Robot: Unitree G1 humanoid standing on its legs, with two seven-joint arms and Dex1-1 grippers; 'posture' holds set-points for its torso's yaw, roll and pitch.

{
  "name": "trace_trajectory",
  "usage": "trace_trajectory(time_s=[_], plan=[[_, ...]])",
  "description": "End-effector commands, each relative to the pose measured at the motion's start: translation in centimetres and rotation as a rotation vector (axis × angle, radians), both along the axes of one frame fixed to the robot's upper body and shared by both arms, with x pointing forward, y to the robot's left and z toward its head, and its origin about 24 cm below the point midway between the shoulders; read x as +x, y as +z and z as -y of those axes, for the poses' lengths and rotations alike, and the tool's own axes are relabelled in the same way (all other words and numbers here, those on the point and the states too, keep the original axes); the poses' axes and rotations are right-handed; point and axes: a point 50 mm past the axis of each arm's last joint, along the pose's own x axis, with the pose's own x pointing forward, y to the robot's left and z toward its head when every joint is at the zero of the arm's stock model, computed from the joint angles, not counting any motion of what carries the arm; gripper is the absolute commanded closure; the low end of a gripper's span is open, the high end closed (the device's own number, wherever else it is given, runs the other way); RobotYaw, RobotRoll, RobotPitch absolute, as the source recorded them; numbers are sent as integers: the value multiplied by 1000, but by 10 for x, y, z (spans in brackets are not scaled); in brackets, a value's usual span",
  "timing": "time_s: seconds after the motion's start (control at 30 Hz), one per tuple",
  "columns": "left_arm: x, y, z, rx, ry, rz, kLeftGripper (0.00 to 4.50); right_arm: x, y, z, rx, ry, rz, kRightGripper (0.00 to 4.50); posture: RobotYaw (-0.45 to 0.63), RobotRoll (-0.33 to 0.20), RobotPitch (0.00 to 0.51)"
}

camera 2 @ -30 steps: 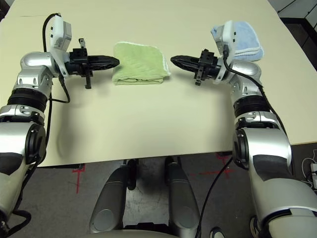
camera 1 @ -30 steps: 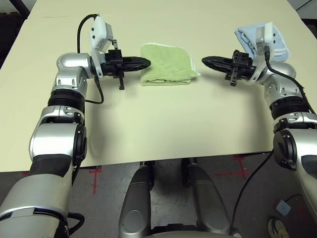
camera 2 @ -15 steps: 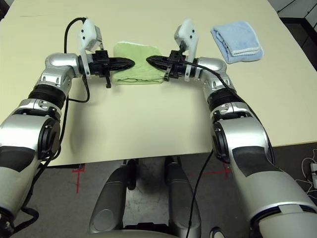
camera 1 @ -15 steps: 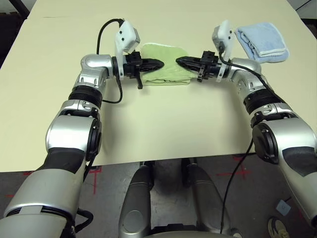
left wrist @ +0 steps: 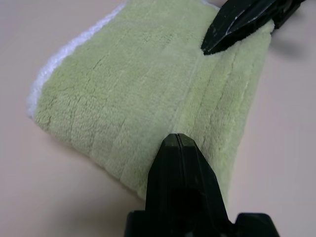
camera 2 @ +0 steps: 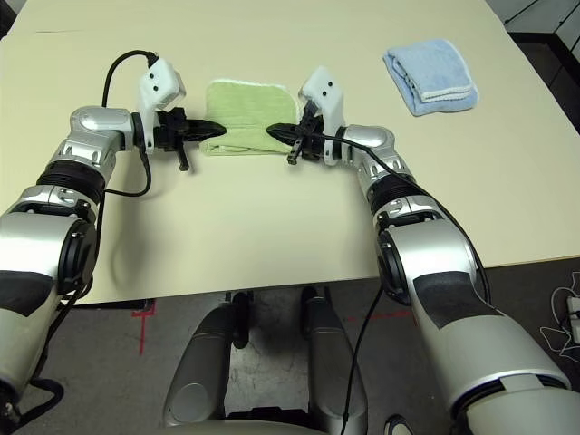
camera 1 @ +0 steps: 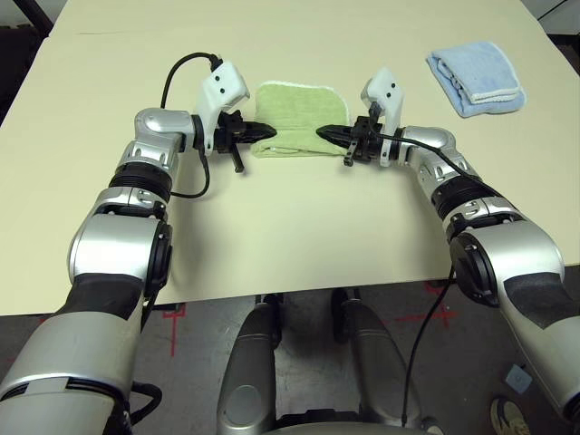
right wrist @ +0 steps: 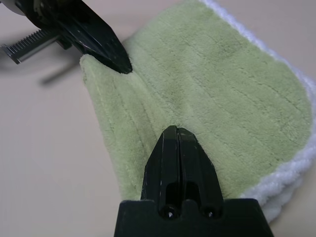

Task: Fold the towel and set it aside.

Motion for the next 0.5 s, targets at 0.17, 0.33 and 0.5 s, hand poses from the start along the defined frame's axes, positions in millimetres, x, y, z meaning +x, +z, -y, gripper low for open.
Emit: trace_trajectory(time_s=[0.17, 0.33, 0.5], plan=[[3, 31, 10, -265, -12, 47, 4473, 2, 47, 15, 258, 12, 77, 4500, 5, 0, 314], [7, 52, 20, -403, 12, 104, 4473, 8, 54, 10, 253, -102, 99, 4500, 2, 0, 337], [10, 48, 24, -420, 67, 102, 4473, 10, 56, -3, 275, -148, 104, 4500, -1, 0, 382]])
